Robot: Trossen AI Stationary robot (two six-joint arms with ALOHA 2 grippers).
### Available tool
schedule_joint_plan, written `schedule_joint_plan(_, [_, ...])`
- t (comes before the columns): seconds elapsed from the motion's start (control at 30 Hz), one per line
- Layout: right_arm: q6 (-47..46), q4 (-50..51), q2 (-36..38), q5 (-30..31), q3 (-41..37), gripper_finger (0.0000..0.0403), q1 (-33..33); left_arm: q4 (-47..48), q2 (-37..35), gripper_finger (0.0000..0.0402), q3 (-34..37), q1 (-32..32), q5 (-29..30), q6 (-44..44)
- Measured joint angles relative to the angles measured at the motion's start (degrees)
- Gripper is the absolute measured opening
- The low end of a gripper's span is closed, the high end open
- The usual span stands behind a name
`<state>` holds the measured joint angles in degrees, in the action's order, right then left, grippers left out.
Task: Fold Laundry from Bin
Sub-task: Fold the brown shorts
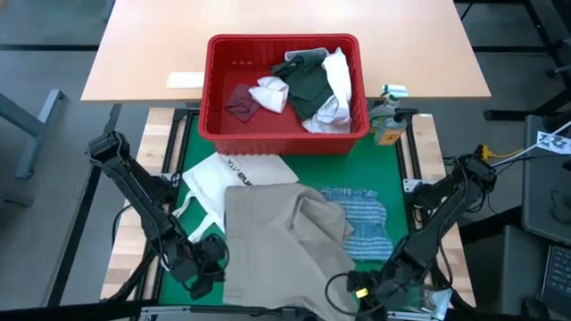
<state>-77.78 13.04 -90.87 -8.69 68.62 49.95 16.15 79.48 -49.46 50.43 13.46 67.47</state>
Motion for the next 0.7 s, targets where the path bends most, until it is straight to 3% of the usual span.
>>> schedule_joint_plan(0.17, [0.02,1.57,0.0,-1.15,0.0,0.0112,-0.89,-0.14,0.0,0.0111,0.01,-0.13,4.95,-1.88])
schedule_joint_plan(0.3, [0.7,2.17,0.33,-10.68,0.0,0.013,-3.14,-0.14,0.0,0.012,0.01,-1.4,9.79,-6.53])
schedule_joint_plan(0.47, [13.25,7.39,2.06,-11.46,0.06,0.0133,-6.2,-0.16,0.0,0.0121,0.01,-4.09,13.19,-10.68])
schedule_joint_plan(0.57, [20.38,17.01,3.01,-8.01,0.07,0.0133,-8.11,-0.18,0.0,0.0121,0.01,-5.96,13.32,-12.44])
schedule_joint_plan(0.7, [27.69,33.73,3.33,6.59,0.09,0.0133,-8.83,-0.2,0.0,0.0121,-0.01,-8.03,13.35,-13.17])
